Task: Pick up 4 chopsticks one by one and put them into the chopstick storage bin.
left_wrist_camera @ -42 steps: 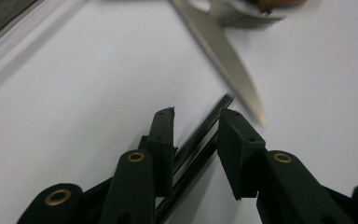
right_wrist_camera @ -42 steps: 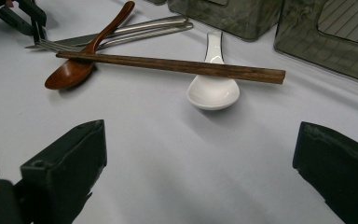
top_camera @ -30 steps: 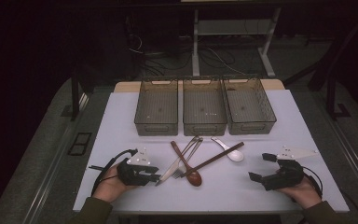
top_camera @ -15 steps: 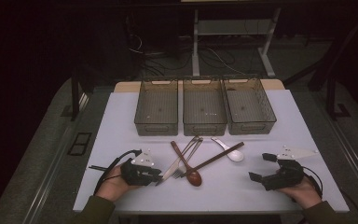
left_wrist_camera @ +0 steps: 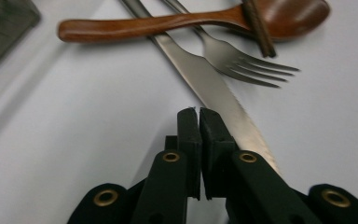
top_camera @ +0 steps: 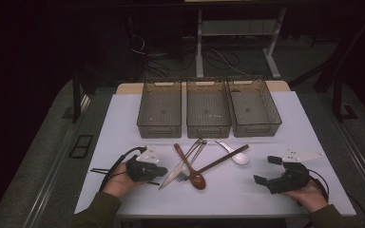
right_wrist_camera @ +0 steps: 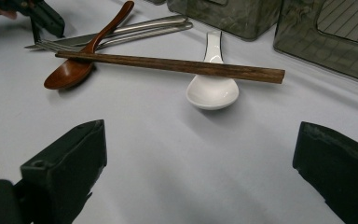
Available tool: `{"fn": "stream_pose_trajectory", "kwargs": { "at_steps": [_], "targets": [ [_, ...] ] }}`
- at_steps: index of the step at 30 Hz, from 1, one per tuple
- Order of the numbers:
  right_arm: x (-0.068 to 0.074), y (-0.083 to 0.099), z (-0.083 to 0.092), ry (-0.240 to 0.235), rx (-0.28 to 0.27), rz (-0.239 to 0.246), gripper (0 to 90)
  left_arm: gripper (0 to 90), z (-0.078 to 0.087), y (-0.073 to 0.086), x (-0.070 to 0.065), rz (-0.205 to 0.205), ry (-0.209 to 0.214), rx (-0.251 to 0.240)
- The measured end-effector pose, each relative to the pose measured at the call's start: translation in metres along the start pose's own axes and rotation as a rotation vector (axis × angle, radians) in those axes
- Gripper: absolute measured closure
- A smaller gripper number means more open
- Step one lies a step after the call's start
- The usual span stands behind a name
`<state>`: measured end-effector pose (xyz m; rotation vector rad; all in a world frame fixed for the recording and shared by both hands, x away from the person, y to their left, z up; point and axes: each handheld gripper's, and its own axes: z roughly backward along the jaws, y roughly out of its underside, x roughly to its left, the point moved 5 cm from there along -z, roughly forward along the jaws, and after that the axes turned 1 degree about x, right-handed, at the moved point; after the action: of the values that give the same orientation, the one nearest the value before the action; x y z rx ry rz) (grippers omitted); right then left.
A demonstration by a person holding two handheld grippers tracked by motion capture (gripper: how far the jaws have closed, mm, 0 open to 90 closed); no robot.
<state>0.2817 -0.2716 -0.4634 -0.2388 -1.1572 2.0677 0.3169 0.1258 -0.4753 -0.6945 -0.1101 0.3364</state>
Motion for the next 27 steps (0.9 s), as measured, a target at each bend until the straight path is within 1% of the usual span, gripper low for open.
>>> {"fn": "stream_pose_trajectory", "kwargs": {
  "at_steps": [1,2,3,4,5,6,8,10,11,12,15,16,17,18,22,23,25,27],
  "targets": [
    [0.000,0.000,0.000,0.000,-0.001,0.001,2.6,86.0,-0.001,-0.001,0.003,-0.005,-0.002,0.001],
    [0.000,0.000,0.000,-0.001,-0.001,0.000,2.6,86.0,-0.002,-0.002,0.006,-0.002,-0.002,-0.002],
    [0.000,0.000,0.000,-0.001,-0.001,0.000,2.6,86.0,-0.003,-0.002,0.008,-0.004,-0.008,0.005],
    [0.000,0.000,0.000,0.000,-0.001,0.000,2.6,86.1,-0.005,-0.003,0.010,0.006,-0.011,0.000],
    [0.000,0.000,0.000,-0.001,-0.002,0.000,2.6,86.1,-0.005,-0.002,0.012,0.002,-0.012,0.007],
    [0.000,0.000,0.000,-0.001,-0.003,-0.001,2.6,86.0,-0.004,-0.003,0.013,0.000,-0.014,0.002],
    [-0.001,0.000,0.001,0.000,-0.003,-0.001,2.6,85.9,0.000,-0.004,0.012,0.016,-0.014,-0.017],
    [-0.001,0.000,0.001,0.000,-0.004,-0.002,2.6,83.6,0.006,-0.005,0.010,0.018,-0.005,-0.033],
    [-0.001,0.000,0.001,0.001,-0.004,-0.002,2.6,80.9,0.008,-0.005,0.009,0.019,0.005,-0.036],
    [-0.001,0.000,0.001,0.001,-0.004,-0.002,2.6,80.9,0.009,-0.004,0.007,0.029,0.016,-0.039],
    [-0.001,0.000,0.001,0.001,-0.005,-0.001,2.6,77.5,0.009,-0.001,0.003,0.023,0.028,-0.011],
    [-0.001,0.000,0.001,0.000,-0.005,0.000,2.6,76.6,0.008,-0.001,0.002,0.018,0.031,-0.010],
    [0.000,0.000,0.001,0.001,-0.004,-0.001,2.6,76.2,0.007,0.000,0.002,0.011,0.031,0.001],
    [0.000,0.000,0.001,0.001,-0.005,-0.002,2.6,76.2,0.006,0.001,0.001,0.017,0.033,0.006],
    [-0.001,0.000,0.001,0.001,-0.005,-0.002,2.6,76.9,0.002,0.004,0.003,0.013,0.027,0.031],
    [-0.001,0.000,0.001,0.001,-0.005,-0.002,2.6,77.9,0.001,0.005,0.003,0.004,0.027,0.040],
    [-0.001,0.000,0.001,0.001,-0.004,-0.001,2.6,80.3,0.000,0.004,0.003,0.003,0.028,0.028],
    [-0.001,0.000,0.001,0.001,-0.004,-0.001,2.6,80.8,-0.001,0.003,0.005,-0.006,0.030,0.022]
  ]
}}
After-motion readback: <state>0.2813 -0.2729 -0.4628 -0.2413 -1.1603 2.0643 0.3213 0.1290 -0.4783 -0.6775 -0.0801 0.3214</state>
